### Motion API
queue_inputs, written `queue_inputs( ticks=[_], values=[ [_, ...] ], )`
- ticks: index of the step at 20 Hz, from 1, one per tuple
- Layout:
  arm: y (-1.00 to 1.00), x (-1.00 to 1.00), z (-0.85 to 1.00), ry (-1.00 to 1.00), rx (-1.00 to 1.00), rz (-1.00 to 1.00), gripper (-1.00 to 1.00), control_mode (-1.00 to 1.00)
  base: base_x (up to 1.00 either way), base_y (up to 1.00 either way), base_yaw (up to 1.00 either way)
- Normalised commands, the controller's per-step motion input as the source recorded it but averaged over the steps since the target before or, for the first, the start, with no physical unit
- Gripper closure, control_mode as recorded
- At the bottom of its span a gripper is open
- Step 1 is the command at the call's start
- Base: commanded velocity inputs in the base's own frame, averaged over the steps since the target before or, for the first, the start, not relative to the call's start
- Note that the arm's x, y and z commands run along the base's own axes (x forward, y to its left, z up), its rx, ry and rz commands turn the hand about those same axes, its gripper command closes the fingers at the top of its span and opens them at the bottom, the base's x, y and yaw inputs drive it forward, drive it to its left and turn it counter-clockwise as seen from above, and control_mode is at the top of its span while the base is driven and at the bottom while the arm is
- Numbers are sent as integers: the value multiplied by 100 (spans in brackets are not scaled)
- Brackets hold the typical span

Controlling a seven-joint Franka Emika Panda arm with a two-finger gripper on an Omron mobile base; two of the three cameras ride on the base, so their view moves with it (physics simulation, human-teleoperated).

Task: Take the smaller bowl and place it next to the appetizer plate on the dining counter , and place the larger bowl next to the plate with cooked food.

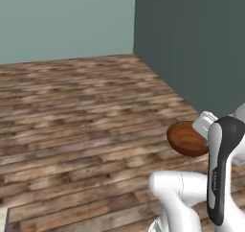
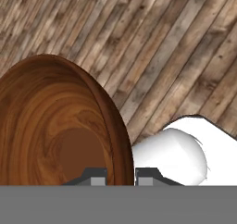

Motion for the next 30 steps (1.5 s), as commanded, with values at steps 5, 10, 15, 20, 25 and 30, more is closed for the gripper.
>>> queue_inputs(
  ticks=[5, 10, 15, 20, 25, 30],
  values=[
    [0, 0, 0, 0, 0, 0, 100, 100, 100, 0, 39],
    [0, 0, 0, 0, 0, 0, 100, 100, 100, -2, 41],
    [0, 0, 0, 0, 0, 0, 100, 100, 100, -14, 34],
    [0, 0, 0, 0, 0, 0, 100, 100, 100, -19, 17],
    [0, 0, 0, 0, 0, 0, 100, 100, 100, -11, 6],
    [0, 0, 0, 0, 0, 0, 100, 100, 100, -2, 5]
  ],
)
